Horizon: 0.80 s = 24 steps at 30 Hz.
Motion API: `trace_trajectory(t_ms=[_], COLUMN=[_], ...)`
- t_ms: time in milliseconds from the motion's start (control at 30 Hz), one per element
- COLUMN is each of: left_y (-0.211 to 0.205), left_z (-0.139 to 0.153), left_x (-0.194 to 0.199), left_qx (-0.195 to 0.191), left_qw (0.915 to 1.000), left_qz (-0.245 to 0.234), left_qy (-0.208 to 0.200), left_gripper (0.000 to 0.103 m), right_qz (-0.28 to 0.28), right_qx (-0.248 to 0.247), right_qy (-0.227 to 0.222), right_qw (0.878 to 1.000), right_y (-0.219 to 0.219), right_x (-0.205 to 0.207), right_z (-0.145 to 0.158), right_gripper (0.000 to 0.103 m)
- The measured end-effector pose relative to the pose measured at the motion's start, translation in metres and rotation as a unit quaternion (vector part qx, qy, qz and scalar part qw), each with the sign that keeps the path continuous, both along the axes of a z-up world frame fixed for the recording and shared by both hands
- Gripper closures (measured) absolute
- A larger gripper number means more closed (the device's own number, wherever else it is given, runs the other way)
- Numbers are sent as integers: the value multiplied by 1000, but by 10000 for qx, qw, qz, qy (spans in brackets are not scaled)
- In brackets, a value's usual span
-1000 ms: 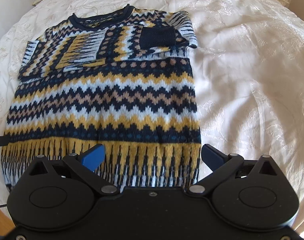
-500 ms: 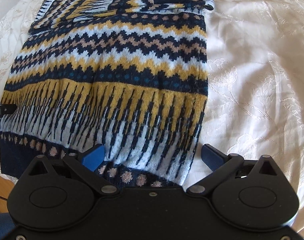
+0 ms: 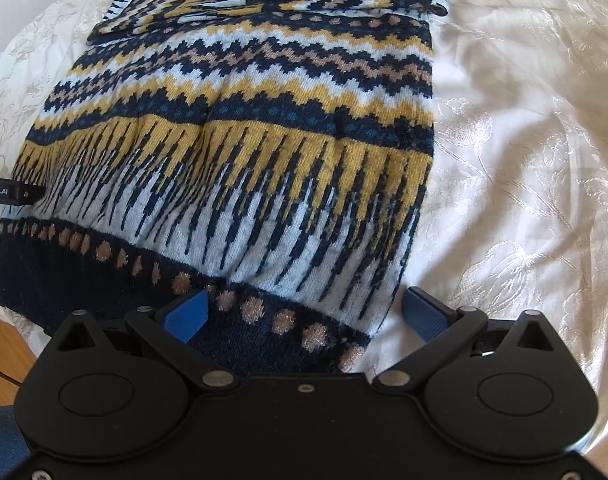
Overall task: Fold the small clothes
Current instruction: 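Move both grippers along the sweater body to the navy ribbed hem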
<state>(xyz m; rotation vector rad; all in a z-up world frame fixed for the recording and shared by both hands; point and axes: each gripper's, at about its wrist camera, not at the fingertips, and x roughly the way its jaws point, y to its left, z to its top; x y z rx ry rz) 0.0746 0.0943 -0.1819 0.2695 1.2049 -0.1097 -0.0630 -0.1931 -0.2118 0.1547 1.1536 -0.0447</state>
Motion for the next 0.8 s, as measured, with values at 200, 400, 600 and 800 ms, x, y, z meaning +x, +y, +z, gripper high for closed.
trace_trajectory(t_ms=[200, 400, 600, 800], left_y=[1, 5, 11, 4], left_z=[-6, -6, -8, -2], left_x=[1, -9, -14, -8], left_qx=[22, -67, -129, -132], left_qw=[9999, 9994, 9994, 9994], left_qz=[102, 67, 151, 71], left_qy=[-136, -323, -274, -297], left_gripper=[0, 0, 0, 8], right_qz=[8, 5, 57, 102], right_qx=[102, 62, 109, 194], right_qy=[-106, -82, -74, -166], right_qw=[9999, 9999, 9999, 9996], right_y=[-2, -1, -2, -4], right_x=[-2, -2, 0, -5], right_z=[-4, -5, -7, -5], right_gripper=[0, 0, 0, 0])
